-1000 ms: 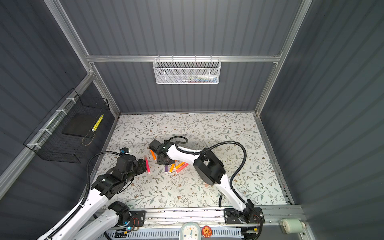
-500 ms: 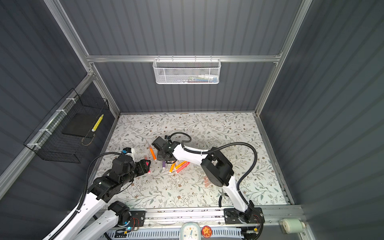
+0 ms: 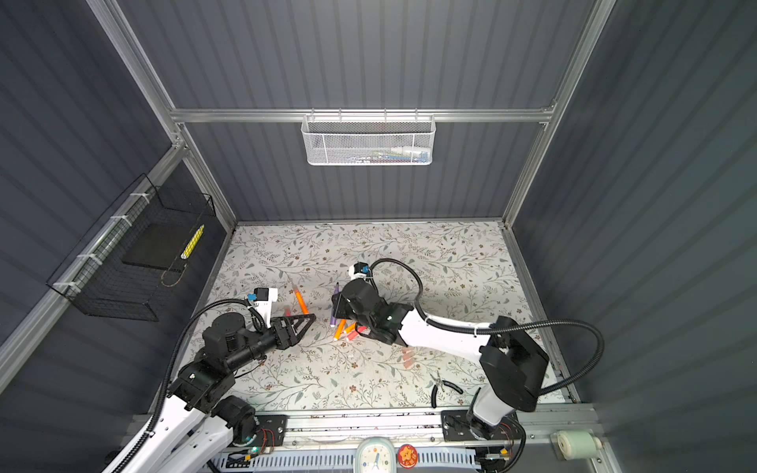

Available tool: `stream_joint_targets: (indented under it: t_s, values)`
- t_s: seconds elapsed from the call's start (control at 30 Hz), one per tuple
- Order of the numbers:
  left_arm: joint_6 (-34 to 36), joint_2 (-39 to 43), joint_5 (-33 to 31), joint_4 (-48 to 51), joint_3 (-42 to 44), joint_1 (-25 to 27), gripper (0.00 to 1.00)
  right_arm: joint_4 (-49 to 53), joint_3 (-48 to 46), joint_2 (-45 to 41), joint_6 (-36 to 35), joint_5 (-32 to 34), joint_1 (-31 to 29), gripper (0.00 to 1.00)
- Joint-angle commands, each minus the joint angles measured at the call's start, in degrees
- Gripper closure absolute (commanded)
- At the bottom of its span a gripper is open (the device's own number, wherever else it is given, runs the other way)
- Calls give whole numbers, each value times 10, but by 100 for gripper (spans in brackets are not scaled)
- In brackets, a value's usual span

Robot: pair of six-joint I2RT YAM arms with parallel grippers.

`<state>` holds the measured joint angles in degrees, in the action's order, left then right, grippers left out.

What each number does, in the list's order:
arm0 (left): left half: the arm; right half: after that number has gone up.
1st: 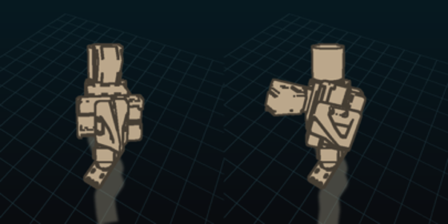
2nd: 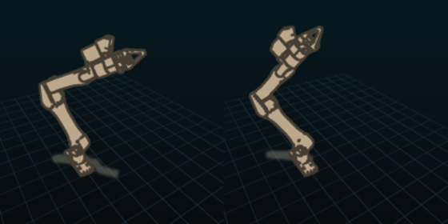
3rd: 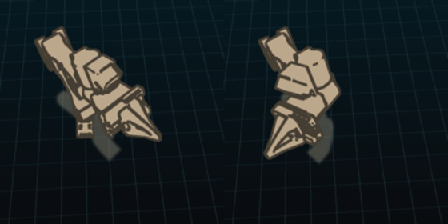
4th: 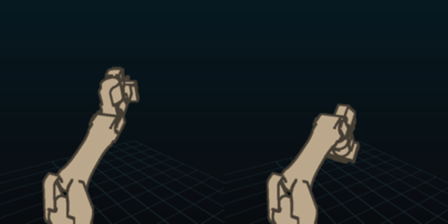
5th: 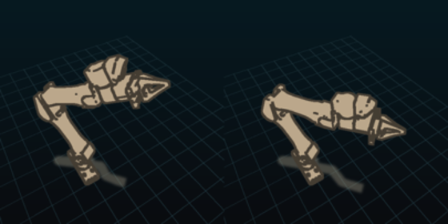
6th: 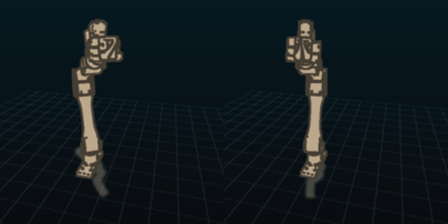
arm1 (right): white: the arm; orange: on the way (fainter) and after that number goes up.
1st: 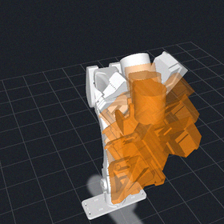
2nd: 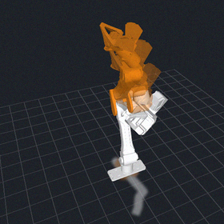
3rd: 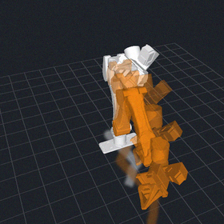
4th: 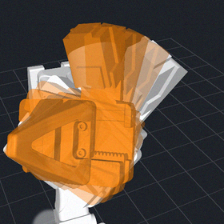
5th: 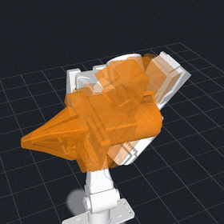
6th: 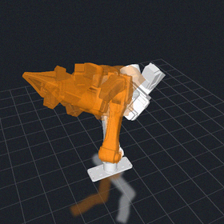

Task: Insert the pens into the pen caps
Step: 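Bring the purple marker to the left gripper while the left gripper closes on it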

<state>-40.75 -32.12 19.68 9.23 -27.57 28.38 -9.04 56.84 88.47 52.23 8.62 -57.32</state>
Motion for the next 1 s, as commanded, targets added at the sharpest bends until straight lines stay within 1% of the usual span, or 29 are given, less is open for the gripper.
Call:
stream_joint_targets:
  t_s: [0.0,0.17,0.4,0.57,0.77,0.9,0.97]
  values:
    - [-28,-26,72,-89,16,-2,35,-73,-23,-27,19,-12,-9,100]
    - [-20,-51,75,-95,23,-1,36,-90,-36,-41,20,-33,-13,100]
    - [-13,-72,72,-105,31,-1,38,-109,-32,-30,23,-48,-23,100]
    - [-1,-88,62,-99,24,-1,47,-116,-23,-13,28,-58,-29,100]
    - [8,-105,53,-95,16,-1,59,-122,-14,8,34,-70,-36,100]
    - [10,-113,42,-98,15,-1,63,-137,-16,15,41,-82,-39,100]
    - [10,-119,41,-106,18,-1,66,-150,-20,17,44,-89,-40,100]
